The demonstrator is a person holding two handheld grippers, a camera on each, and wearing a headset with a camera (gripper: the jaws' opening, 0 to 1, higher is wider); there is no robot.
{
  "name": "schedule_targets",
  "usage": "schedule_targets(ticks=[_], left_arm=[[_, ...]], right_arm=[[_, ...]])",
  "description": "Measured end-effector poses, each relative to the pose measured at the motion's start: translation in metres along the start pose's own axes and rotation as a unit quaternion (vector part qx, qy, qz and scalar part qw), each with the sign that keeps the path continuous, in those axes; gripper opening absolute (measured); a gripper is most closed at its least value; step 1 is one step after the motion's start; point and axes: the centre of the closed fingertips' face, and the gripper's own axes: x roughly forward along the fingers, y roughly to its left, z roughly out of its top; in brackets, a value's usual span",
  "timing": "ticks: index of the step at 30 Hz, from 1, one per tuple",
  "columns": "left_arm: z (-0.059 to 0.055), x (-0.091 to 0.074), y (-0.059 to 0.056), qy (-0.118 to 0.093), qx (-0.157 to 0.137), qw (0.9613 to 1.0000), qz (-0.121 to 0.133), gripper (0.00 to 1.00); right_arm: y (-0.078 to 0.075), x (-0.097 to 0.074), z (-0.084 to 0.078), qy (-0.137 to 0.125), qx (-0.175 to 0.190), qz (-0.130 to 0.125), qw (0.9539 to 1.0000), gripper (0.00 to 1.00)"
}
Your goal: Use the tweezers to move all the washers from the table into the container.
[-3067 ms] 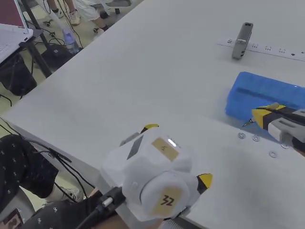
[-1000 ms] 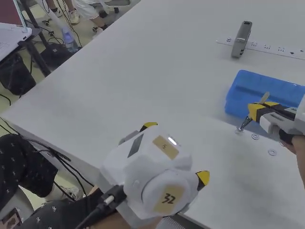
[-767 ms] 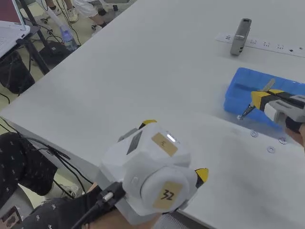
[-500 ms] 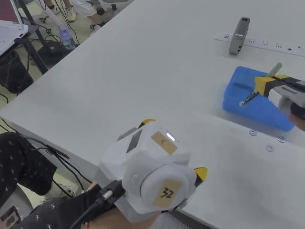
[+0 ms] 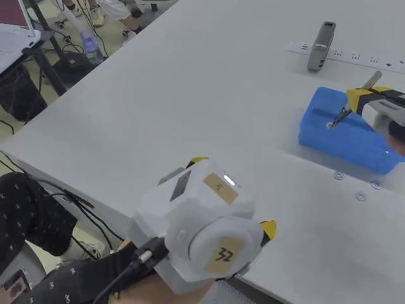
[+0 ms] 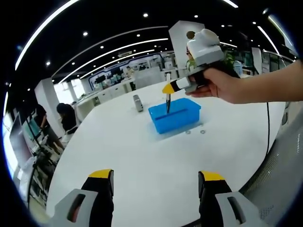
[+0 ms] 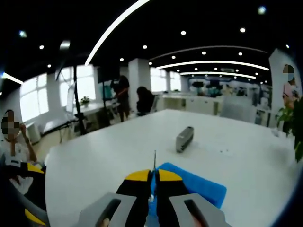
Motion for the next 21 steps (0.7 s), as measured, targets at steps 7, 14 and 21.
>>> schedule_targets(ticks=[7,14,21], left_arm=[[-0.001,0.000,0.000,0.002,0.001,1.0000,-0.001,0.74],[-0.001,0.000,-0.001,0.004,0.003,1.0000,-0.002,0.73],[-0.002,0.001,-0.002,0.005,0.003,1.0000,-0.004,0.73]], right_arm=[[-0.001,0.015,-0.012,0.010,-0.011,-0.004,0.9999,0.00],[-0.002,0.024,-0.027,0.025,-0.043,-0.001,0.9987,0.00],[-0.004,0.028,-0.040,0.035,-0.047,-0.003,0.9983,0.00]])
